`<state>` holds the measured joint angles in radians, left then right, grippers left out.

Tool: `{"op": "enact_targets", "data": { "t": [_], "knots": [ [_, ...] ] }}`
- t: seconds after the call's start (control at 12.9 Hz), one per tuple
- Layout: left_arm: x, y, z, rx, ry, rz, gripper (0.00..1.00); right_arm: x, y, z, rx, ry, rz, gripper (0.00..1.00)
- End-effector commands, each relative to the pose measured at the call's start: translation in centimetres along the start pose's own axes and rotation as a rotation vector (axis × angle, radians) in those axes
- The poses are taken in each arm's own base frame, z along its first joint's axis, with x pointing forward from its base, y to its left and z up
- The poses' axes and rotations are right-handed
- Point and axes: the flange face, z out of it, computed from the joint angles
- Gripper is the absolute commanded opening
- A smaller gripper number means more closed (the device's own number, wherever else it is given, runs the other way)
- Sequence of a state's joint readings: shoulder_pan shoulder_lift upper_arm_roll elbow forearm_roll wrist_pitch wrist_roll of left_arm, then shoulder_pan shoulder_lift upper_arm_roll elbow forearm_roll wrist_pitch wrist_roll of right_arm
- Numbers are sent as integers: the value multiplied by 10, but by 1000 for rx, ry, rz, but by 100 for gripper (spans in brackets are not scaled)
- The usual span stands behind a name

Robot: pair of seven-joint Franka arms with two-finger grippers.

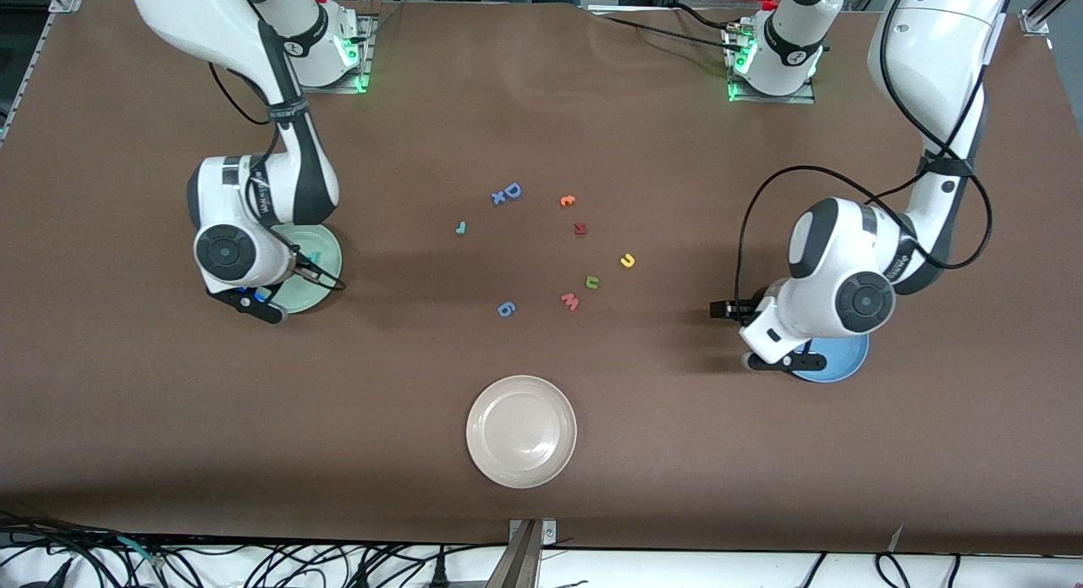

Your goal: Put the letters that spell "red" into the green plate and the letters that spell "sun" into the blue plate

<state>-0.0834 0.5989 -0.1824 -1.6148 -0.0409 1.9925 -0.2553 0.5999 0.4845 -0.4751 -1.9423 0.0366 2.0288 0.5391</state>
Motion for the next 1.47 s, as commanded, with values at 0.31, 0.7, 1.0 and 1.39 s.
{"op": "enact_targets", "data": {
  "t": [0.31,0.7,1.0,1.39],
  "knots": [
    [-48,78,23,-8,47,-68,100,18,21,41,32,-79,39,56],
    [-103,122,70,-42,160,-185,100,11,17,20,50,-88,32,99],
    [-129,143,97,54,241,-230,100,-24,-28,-2,257,-220,110,93],
    [-136,153,130,78,233,-257,100,-113,-126,-30,339,-187,-97,87]
  ]
}}
